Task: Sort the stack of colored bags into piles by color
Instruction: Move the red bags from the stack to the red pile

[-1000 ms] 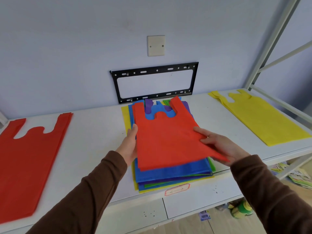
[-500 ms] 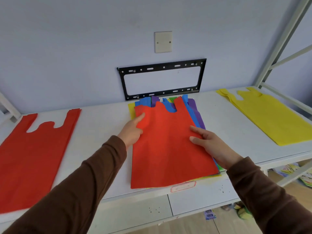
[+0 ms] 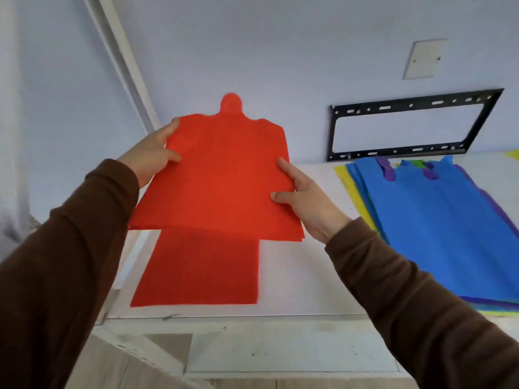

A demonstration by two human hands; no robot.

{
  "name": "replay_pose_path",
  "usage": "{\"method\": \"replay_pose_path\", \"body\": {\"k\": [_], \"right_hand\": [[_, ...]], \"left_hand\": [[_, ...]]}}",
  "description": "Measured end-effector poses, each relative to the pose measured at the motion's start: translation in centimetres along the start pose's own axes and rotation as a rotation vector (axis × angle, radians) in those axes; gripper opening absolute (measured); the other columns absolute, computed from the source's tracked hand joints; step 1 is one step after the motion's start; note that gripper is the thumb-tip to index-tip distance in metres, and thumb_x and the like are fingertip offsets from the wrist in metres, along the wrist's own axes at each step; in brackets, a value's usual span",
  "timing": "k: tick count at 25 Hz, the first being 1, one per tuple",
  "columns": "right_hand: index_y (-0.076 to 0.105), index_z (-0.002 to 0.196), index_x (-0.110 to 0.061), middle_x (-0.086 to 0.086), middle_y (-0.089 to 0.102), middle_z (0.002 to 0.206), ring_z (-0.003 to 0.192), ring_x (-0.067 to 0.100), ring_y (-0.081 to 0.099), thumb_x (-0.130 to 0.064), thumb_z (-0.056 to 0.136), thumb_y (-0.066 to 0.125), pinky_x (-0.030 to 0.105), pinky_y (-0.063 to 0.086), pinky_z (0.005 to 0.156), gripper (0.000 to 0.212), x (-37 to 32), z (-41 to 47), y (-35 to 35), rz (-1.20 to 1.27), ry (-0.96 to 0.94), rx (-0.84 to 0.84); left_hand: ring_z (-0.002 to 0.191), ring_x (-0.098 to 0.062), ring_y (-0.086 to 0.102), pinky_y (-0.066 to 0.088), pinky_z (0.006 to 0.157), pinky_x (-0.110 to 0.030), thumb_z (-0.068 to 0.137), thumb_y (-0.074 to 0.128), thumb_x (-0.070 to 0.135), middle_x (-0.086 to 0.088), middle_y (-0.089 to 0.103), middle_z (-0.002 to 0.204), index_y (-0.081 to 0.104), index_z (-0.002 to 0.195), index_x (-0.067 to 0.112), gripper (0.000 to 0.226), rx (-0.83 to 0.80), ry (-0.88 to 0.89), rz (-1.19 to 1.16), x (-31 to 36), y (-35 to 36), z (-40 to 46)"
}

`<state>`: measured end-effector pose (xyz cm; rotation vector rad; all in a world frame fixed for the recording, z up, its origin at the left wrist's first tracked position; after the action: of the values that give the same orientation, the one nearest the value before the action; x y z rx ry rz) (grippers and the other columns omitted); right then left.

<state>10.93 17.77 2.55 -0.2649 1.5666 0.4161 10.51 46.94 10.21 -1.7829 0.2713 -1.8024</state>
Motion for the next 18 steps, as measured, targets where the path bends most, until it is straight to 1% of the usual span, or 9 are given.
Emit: {"method": "replay_pose_path", "body": {"k": [1,2,3,5,7,9,12,16,18], "right_hand": [[0.033,0.149,-0.026,-0.005,0.059,0.129,0.105,0.017,0.065,0.01,0.086,0.057,0.035,0.055,0.093,0.076,1.8,0.2,2.1,-0.049,0.018,0.0],[0.032,0.15,-0.026,-0.003,0.056,0.135,0.109,0.017,0.064,0.009,0.086,0.057,0.035,0.053,0.095,0.077,3.7,0.4,3.8,-0.121,0.036,0.01],[0.032,0.15,-0.026,-0.002,0.052,0.141,0.113,0.017,0.062,0.007,0.085,0.058,0.034,0.052,0.097,0.077,5.5,0.3,5.0,-0.223,0.058,0.024],[0.031,0.15,-0.026,0.001,0.046,0.148,0.122,0.018,0.056,0.001,0.083,0.06,0.035,0.047,0.104,0.078,8.7,-0.1,6.7,-0.461,0.109,0.039],[0.031,0.15,-0.024,0.004,0.043,0.15,0.131,0.02,0.048,-0.005,0.083,0.061,0.034,0.038,0.111,0.076,10.4,-0.5,7.4,-0.631,0.142,0.054],[0.033,0.149,-0.023,0.003,0.044,0.149,0.134,0.019,0.045,-0.008,0.084,0.061,0.028,0.033,0.113,0.073,11.1,-0.3,7.6,-0.675,0.143,0.08],[0.038,0.148,-0.024,0.001,0.048,0.145,0.129,0.016,0.048,-0.008,0.084,0.061,0.021,0.033,0.107,0.07,11.3,-0.5,7.5,-0.705,0.113,0.085],[0.044,0.144,-0.024,-0.001,0.053,0.139,0.113,0.009,0.052,-0.011,0.083,0.062,0.021,0.038,0.101,0.065,11.5,-0.9,7.3,-0.717,0.087,0.081],[0.047,0.142,-0.023,0.001,0.053,0.138,0.113,0.012,0.053,-0.014,0.084,0.063,0.022,0.039,0.101,0.061,11.3,-0.9,7.3,-0.731,0.101,0.068]], "left_hand": [[0.11,-0.004,0.053,0.046,0.069,-0.005,0.086,0.049,-0.018,0.015,0.044,0.137,0.031,0.151,0.027,0.08,0.016,-0.03,0.02,-3.1,-0.8,-0.3],[0.11,-0.008,0.055,0.049,0.073,-0.008,0.085,0.051,-0.018,0.01,0.048,0.138,0.035,0.149,0.025,0.079,0.034,-0.067,0.053,-6.3,-1.2,-0.4],[0.112,-0.014,0.057,0.051,0.081,-0.014,0.083,0.054,-0.018,0.003,0.05,0.141,0.04,0.147,0.023,0.077,0.031,-0.102,0.082,-9.2,-1.1,-0.5],[0.114,-0.025,0.06,0.049,0.098,-0.03,0.081,0.058,-0.014,-0.009,0.054,0.141,0.046,0.143,0.021,0.072,-0.058,-0.174,0.167,-14.3,-0.1,-1.1],[0.114,-0.029,0.061,0.047,0.101,-0.034,0.081,0.059,-0.009,-0.012,0.055,0.141,0.05,0.141,0.019,0.066,-0.118,-0.232,0.244,-17.7,1.2,-1.8],[0.119,-0.03,0.058,0.043,0.105,-0.034,0.081,0.058,-0.007,-0.011,0.053,0.142,0.052,0.14,0.018,0.064,-0.078,-0.248,0.282,-19.0,1.9,-2.0],[0.121,-0.03,0.057,0.043,0.106,-0.036,0.08,0.055,-0.004,-0.011,0.052,0.143,0.051,0.141,0.02,0.066,-0.06,-0.231,0.299,-19.4,1.9,-1.4],[0.123,-0.027,0.055,0.043,0.107,-0.037,0.081,0.056,0.0,-0.007,0.05,0.145,0.048,0.143,0.027,0.068,-0.1,-0.237,0.321,-20.0,2.1,-1.2],[0.125,-0.029,0.052,0.042,0.107,-0.038,0.083,0.058,0.005,-0.009,0.046,0.146,0.045,0.144,0.028,0.067,-0.104,-0.238,0.386,-19.9,2.1,-1.3]]}}
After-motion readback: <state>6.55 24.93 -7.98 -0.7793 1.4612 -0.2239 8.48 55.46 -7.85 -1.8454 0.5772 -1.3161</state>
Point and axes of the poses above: each hand's wrist, its own z-axis towards the middle knuckle, its own y-axis out of the palm, x = y × z, the point moved 1 cm from there along z, towards the middle knuckle
